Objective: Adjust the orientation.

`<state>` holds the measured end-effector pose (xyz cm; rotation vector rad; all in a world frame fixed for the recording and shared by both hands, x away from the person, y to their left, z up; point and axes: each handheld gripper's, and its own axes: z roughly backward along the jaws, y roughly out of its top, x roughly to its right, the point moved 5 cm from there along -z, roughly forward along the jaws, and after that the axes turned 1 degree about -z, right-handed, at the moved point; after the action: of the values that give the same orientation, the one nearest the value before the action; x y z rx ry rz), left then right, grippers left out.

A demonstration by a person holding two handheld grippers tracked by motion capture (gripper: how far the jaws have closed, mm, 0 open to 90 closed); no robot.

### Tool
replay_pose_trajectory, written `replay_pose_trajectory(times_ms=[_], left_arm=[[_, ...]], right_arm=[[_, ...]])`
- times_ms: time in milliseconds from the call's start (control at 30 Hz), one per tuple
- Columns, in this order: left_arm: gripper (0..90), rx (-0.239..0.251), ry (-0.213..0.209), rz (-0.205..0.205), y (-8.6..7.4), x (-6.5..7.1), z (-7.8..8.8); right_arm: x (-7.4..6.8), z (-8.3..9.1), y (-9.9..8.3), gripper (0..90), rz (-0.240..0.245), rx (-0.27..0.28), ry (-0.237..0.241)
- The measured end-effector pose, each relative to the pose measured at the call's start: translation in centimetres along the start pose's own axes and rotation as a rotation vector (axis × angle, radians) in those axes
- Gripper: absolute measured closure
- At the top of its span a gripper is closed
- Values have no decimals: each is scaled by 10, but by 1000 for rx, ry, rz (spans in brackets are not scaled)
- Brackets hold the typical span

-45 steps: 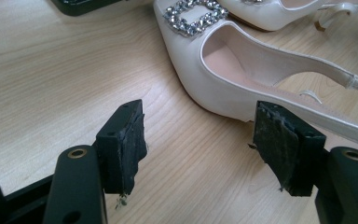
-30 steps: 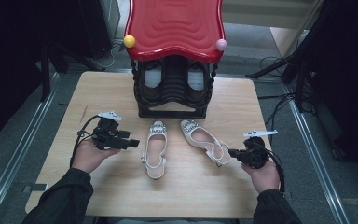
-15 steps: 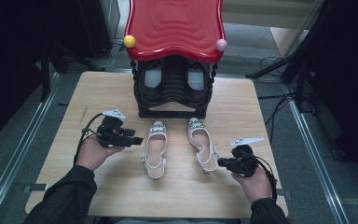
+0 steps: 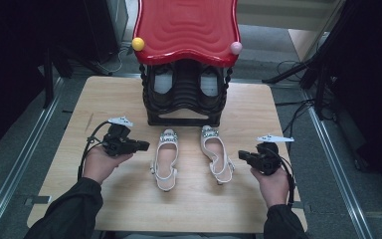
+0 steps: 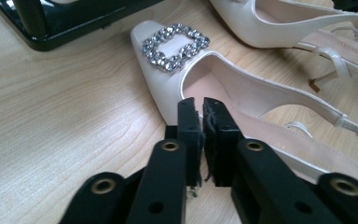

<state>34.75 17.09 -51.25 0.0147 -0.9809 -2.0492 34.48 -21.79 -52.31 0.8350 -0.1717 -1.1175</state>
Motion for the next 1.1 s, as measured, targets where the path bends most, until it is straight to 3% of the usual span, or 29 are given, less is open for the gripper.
replay_pose_trajectory(times_ms=[167, 433, 600, 967, 1100], left_arm=[[899, -42, 11, 27, -7, -8, -14], [896, -108, 23, 34, -17, -11, -32], [887, -111, 18, 20, -18, -5, -38], [887, -104, 23, 35, -16, -2, -46], [885, -109, 24, 32, -17, -2, -46]], right_arm=[[4, -22, -4, 900, 4, -78, -6], [-6, -46, -3, 900, 39, -144, 0], [-6, -48, -2, 900, 26, -146, 6], [-5, -57, 5, 900, 32, -136, 22], [-14, -61, 7, 900, 42, -138, 52]])
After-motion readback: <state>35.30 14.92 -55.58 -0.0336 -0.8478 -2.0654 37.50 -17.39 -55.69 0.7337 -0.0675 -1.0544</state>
